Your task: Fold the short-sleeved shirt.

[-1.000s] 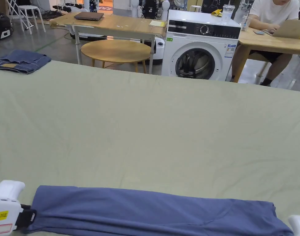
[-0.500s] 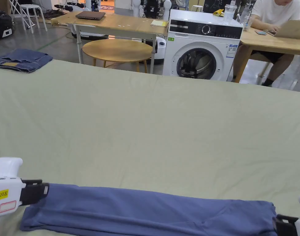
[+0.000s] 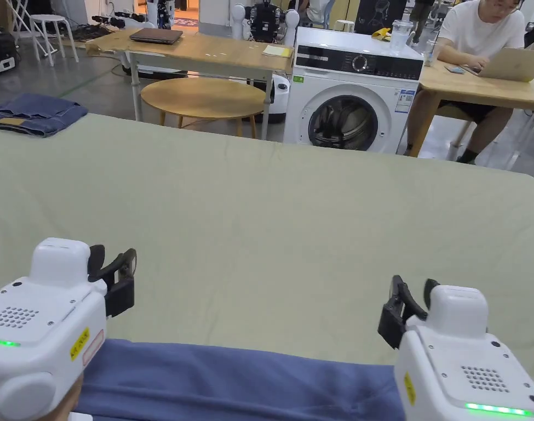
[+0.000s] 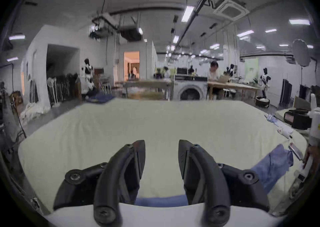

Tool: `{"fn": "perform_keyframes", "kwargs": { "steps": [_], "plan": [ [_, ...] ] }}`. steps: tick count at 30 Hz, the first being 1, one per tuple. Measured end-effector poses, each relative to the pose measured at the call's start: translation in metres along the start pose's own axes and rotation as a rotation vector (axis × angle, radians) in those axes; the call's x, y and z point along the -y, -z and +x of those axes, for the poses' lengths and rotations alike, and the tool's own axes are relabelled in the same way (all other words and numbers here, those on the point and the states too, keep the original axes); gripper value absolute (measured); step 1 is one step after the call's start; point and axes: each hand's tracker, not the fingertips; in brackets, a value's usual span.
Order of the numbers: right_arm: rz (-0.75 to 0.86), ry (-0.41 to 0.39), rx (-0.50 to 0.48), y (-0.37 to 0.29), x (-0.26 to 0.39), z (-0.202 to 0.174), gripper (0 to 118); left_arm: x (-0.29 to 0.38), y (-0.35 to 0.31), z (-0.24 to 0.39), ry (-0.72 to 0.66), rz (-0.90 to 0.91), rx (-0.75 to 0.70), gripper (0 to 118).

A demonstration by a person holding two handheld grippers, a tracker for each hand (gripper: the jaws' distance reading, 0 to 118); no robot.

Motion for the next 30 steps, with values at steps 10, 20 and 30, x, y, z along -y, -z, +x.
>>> {"fn": "perform_keyframes", "kwargs": {
  "steps": [10, 20, 30],
  "plan": [
    [0.033, 0.032, -0.034, 0.004, -0.004, -0.023, 0, -0.011, -0.011, -0.014, -0.006, -0.006, -0.079, 0],
    [-0.054, 0.034, -0.108, 0.017, 0.006, -0.026, 0, 0.013, 0.003, -0.137, -0.341, -0.452, 0.184, 0],
    [-0.120, 0.022, -0.136, 0.022, 0.017, -0.026, 0, 0.076, 0.044, -0.213, -0.697, -0.806, 0.422, 73]
  ]
}}
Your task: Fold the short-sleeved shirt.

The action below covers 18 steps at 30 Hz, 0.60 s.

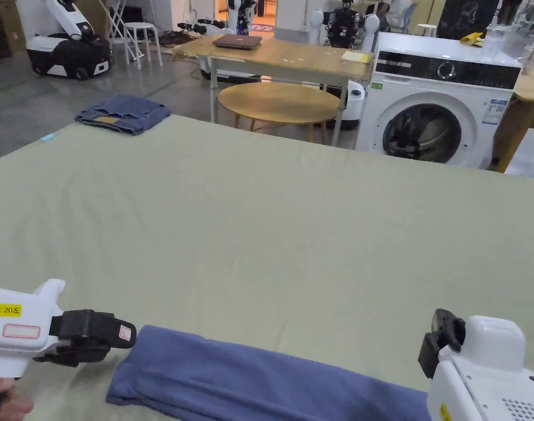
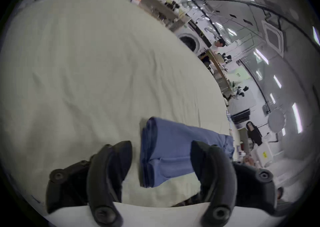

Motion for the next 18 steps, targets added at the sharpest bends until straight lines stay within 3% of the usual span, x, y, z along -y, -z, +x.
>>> {"fn": "perform_keyframes", "kwargs": {
  "steps": [6, 10, 11, 13, 14, 15, 16, 18],
  "plan": [
    [-0.033, 0.001, -0.001, 0.003, 0.005, 0.002, 0, 0.010, 0.043, -0.032, -0.166, -0.095, 0.263, 73],
    [-0.049, -0.001, -0.002, 0.005, 0.009, 0.003, 0, 0.012, 0.060, -0.019, -0.130, -0.088, 0.301, 72],
    [-0.052, -0.002, -0.001, 0.005, 0.010, 0.003, 0, 0.011, 0.063, -0.014, -0.118, -0.091, 0.299, 60],
    [-0.062, 0.000, -0.001, 0.006, 0.011, 0.002, 0, 0.012, 0.068, -0.006, -0.087, -0.095, 0.217, 17],
    [-0.065, 0.002, -0.003, 0.006, 0.012, 0.002, 0, 0.012, 0.068, -0.005, -0.072, -0.108, 0.146, 6],
    [-0.067, 0.004, -0.004, 0.007, 0.012, 0.003, 0, 0.013, 0.072, -0.002, -0.055, -0.113, 0.083, 6],
    [-0.069, 0.004, -0.003, 0.007, 0.012, 0.003, 0, 0.017, 0.070, -0.004, -0.083, -0.099, 0.147, 5],
    [-0.072, -0.001, -0.003, 0.007, 0.013, 0.002, 0, 0.018, 0.065, -0.002, -0.092, -0.075, 0.142, 4]
  ]
}}
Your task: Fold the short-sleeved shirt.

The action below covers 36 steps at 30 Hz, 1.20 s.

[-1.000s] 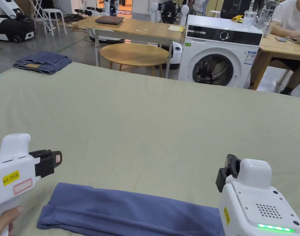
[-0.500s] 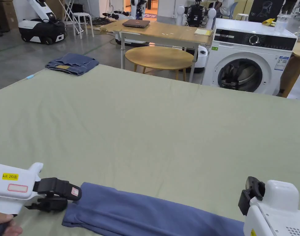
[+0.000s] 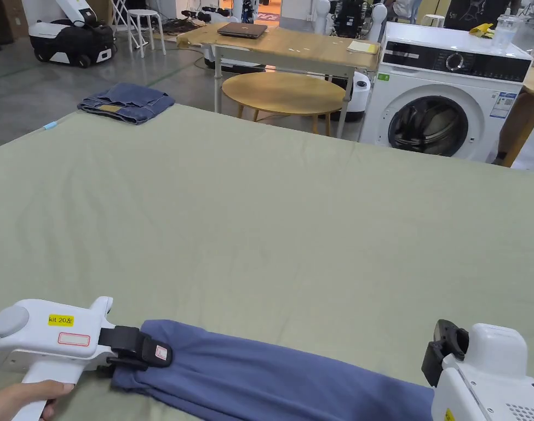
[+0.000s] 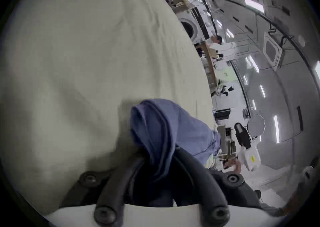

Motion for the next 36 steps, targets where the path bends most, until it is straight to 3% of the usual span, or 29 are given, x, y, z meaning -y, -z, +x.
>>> {"fn": "perform_keyframes", "kwargs": {
  "steps": [16, 25, 29, 36],
  "plan": [
    [0.017, -0.016, -0.019, 0.001, -0.010, 0.001, 0, -0.010, -0.067, 0.066, 0.155, 0.145, -0.120, 3],
    [0.027, -0.023, -0.033, 0.003, -0.012, -0.003, 0, -0.012, -0.131, 0.092, 0.206, 0.213, -0.418, 3],
    [0.026, -0.014, -0.034, 0.003, -0.012, -0.002, 0, -0.004, -0.118, 0.109, 0.215, 0.203, -0.410, 3],
    [0.015, -0.010, -0.021, 0.000, -0.009, 0.004, 0, 0.010, -0.066, 0.156, 0.265, 0.113, -0.148, 3]
  ]
}}
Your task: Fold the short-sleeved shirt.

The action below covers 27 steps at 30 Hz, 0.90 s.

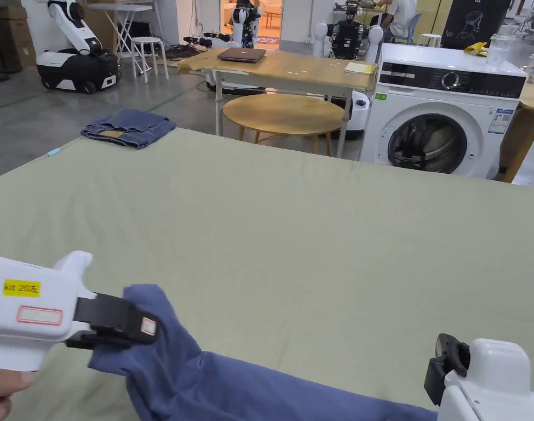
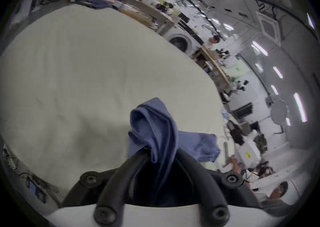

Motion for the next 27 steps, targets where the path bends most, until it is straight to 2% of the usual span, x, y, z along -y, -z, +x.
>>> {"fn": "perform_keyframes", "kwargs": {
  "steps": [6, 12, 16, 18, 20, 22, 25, 27],
  "plan": [
    [-0.014, 0.015, 0.018, -0.003, 0.005, 0.009, 0, 0.010, 0.083, 0.045, 0.026, -0.120, 0.051, 3],
    [-0.027, 0.031, 0.038, -0.009, 0.010, 0.018, 0, 0.028, 0.188, 0.049, 0.052, -0.293, -0.142, 3],
    [-0.035, 0.032, 0.054, -0.012, 0.011, 0.025, 0, 0.041, 0.219, 0.042, 0.011, -0.321, -0.176, 3],
    [-0.037, 0.031, 0.061, -0.012, 0.012, 0.028, 0, 0.039, 0.214, 0.041, 0.001, -0.314, -0.173, 11],
    [-0.039, 0.031, 0.070, -0.012, 0.013, 0.031, 0, 0.036, 0.207, 0.044, -0.003, -0.325, -0.098, 35],
    [-0.046, 0.036, 0.068, -0.011, 0.013, 0.032, 0, 0.032, 0.197, 0.048, -0.014, -0.331, -0.072, 46],
    [-0.050, 0.041, 0.067, -0.011, 0.014, 0.032, 0, 0.028, 0.173, 0.063, 0.075, -0.301, -0.064, 47],
    [-0.050, 0.042, 0.064, -0.011, 0.014, 0.032, 0, 0.021, 0.154, 0.068, 0.080, -0.282, -0.028, 47]
  ]
}}
